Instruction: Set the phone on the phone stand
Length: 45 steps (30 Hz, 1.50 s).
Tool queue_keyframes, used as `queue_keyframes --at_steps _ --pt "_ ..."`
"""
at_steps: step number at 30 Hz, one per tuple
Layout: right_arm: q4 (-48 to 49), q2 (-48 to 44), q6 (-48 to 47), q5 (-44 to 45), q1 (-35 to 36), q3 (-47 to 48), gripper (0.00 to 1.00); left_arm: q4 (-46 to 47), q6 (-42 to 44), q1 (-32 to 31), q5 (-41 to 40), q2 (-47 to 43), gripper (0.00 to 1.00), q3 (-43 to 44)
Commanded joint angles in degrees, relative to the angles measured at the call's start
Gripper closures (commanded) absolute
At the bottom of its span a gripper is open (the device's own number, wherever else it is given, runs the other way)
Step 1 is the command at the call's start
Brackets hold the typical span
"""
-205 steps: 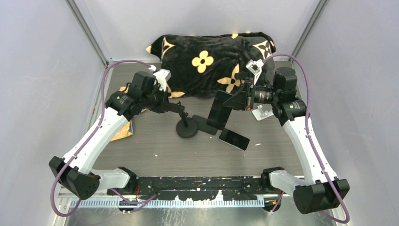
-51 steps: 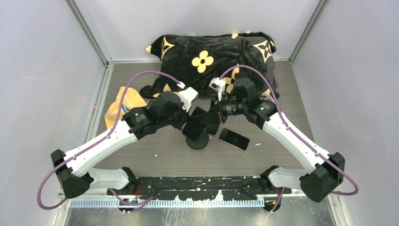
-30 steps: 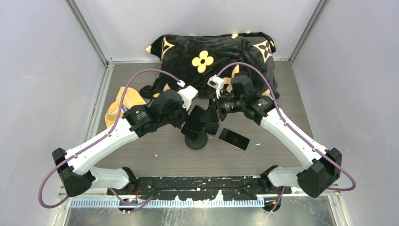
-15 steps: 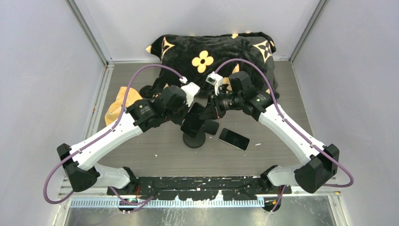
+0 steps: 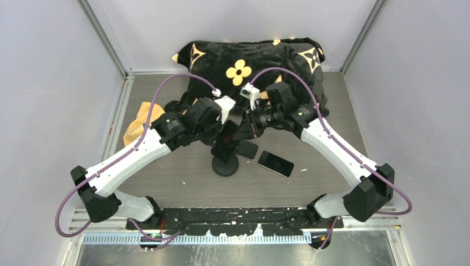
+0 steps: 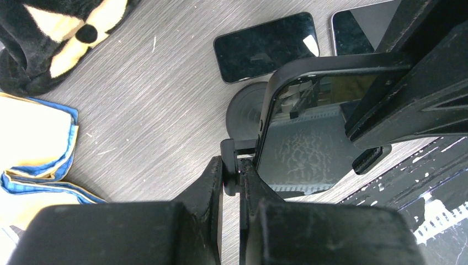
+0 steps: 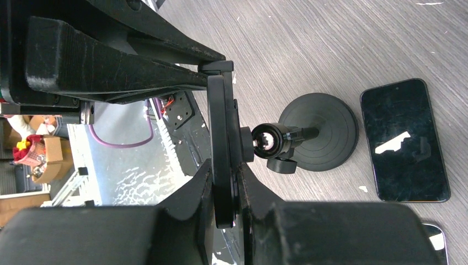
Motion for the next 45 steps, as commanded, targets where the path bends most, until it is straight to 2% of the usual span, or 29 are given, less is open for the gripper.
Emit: queue_keyframes --at_steps 1,14,29,33,40,45 --pt "-13.4 2.6 -2.6 13.5 -2.4 -0.5 0.99 -4.6 0.8 1.9 -5.5 -3.5 1.0 7.6" --pt "-12.9 4.6 -1.8 13.2 0.2 -1.0 0.99 -8.1 -5.4 1.9 -7.6 -1.9 0.99 11.6" --pt "-11.2 8.4 0.0 13.0 1.3 2.7 0.99 -7.8 -16.7 1.6 -11.3 -3.1 0.99 9.9" --pt "-10.5 9.3 0.4 13.3 1.9 3.3 0.99 -8.2 -17.8 0.5 -13.2 -2.0 0.94 10.9" --pt "-10.2 10.0 0.8 13.3 2.1 4.6 0.99 -11.0 -18.5 -1.0 -15.5 0.0 0.77 13.9" --pt "-10.1 10.1 0.8 13.2 2.2 4.3 0.99 -11.1 -19.0 -1.2 -14.7 -0.4 0.69 14.4"
